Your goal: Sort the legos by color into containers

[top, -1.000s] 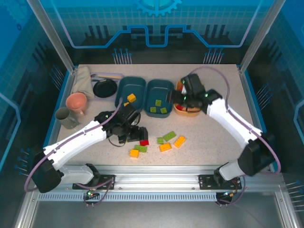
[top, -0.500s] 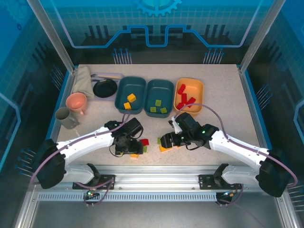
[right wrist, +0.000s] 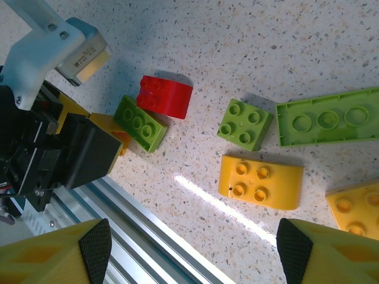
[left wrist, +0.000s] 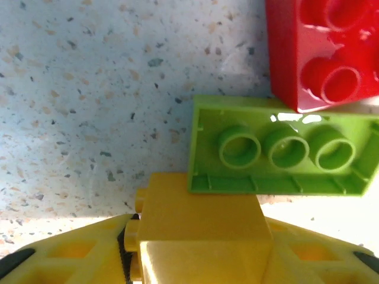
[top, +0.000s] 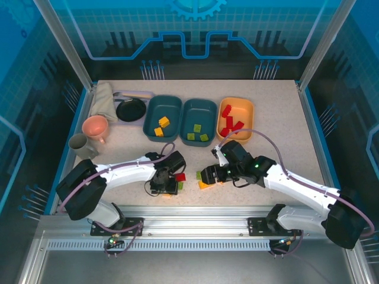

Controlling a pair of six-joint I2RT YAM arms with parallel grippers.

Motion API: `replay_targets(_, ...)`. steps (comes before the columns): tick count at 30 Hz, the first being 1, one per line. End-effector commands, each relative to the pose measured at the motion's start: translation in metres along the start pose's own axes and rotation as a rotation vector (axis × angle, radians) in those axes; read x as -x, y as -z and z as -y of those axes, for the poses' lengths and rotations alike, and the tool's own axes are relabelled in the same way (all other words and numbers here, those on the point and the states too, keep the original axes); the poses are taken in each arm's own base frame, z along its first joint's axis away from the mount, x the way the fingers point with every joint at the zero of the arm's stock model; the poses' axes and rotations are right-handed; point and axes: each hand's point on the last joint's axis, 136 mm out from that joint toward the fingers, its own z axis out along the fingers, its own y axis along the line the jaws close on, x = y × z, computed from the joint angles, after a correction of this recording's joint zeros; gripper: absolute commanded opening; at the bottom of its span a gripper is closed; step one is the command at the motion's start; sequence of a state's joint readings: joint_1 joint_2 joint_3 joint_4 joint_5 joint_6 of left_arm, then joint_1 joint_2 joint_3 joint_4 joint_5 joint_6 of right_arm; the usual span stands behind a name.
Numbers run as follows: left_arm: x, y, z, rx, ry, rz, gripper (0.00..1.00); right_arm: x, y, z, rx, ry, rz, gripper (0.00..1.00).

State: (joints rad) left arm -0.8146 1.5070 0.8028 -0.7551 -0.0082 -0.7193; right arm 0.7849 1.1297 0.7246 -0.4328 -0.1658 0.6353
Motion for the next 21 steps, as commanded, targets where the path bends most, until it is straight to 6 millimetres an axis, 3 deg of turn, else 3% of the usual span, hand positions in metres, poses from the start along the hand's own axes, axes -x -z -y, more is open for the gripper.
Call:
replay_targets(1,0.003,-0.003,-0.004,0.032,-0.015,0.023,0.41,0.009,0.003,-0.010,0.016,0.008,0.018,0.76)
replay_targets(5,0.002,0.017,-0.013,0.063,0.001,0.052,0.37,0.018,0.009,-0.017,0.022,0.018,0.035,0.76)
replay_targets(9,0.010,0.068,-0.024,0.064,0.044,0.123,0.35,0.041,0.029,-0.029,0.030,0.043,0.100,0.76)
replay_targets(10,0.016,0.081,-0.025,0.046,0.059,0.144,0.35,0.056,0.040,-0.040,0.048,0.053,0.145,0.76)
replay_targets(15,0.077,0.142,-0.033,-0.078,0.178,0.229,0.36,0.116,0.067,-0.068,0.089,0.096,0.312,0.76)
replay_targets(18,0.122,0.162,-0.038,-0.100,0.209,0.265,0.35,0.152,0.076,-0.083,0.099,0.133,0.386,0.76)
replay_targets(21,0.164,0.169,-0.039,-0.123,0.245,0.276,0.36,0.179,0.072,-0.089,0.094,0.147,0.391,0.76)
